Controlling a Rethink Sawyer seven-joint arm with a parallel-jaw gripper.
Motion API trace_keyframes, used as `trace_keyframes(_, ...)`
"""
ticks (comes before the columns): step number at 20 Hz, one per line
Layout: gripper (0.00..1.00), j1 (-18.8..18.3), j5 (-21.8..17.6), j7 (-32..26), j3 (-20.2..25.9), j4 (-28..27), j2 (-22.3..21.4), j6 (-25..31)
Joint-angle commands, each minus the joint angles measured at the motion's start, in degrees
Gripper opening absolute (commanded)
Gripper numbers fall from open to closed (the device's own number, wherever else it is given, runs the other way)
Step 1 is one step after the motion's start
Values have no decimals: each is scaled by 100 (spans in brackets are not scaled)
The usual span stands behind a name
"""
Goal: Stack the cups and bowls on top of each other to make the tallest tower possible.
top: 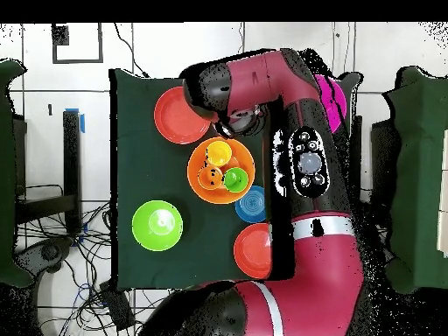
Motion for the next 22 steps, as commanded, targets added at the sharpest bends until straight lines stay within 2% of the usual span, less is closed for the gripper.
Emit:
trace_keyframes(1, 100, 195, -275, -1750, 379, -435, 330, 104)
trace_keyframes(14, 100, 305, -297, -2009, 388, -956, 356, 249)
trace_keyframes(22, 100, 345, -358, -2157, 393, -1144, 477, 123)
